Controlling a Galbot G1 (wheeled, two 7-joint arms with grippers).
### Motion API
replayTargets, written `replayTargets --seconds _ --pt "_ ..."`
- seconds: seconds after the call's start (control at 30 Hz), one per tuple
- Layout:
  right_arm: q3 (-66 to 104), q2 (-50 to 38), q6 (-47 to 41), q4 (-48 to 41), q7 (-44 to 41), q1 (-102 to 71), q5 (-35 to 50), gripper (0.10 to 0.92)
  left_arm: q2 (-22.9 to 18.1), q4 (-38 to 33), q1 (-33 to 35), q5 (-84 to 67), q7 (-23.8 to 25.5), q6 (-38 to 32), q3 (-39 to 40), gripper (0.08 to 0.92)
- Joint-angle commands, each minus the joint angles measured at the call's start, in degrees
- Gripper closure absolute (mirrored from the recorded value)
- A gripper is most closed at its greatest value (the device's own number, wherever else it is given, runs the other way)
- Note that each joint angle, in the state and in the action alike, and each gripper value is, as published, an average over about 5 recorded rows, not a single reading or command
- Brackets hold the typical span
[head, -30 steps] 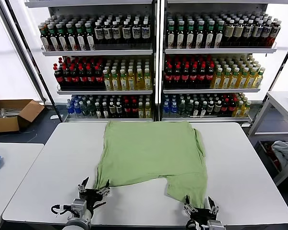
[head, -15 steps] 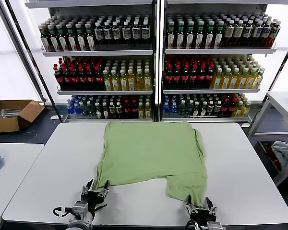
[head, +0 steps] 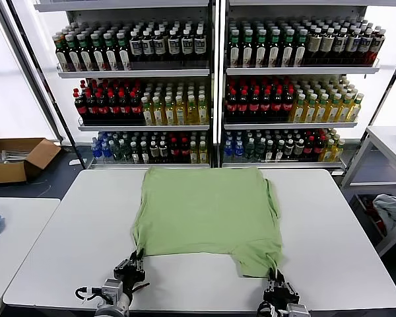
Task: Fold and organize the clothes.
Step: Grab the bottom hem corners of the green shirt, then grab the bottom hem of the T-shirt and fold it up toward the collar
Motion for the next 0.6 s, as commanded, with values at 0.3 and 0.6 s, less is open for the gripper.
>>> replayTargets --seconds 0.3,0.6 --pt "3.62 0.26 8.39 2.48 -7.53 3.91 0.49 0.918 -1.42 -3.67 -3.24 -6.81 -1.63 -11.27 0.16 0.915" --pt "7.09 -0.17 8.04 -4.29 -8.8 14.75 2.02 0.918 -0.56 1.13 -11.77 -9.5 -2.65 -13.18 1.16 0.915"
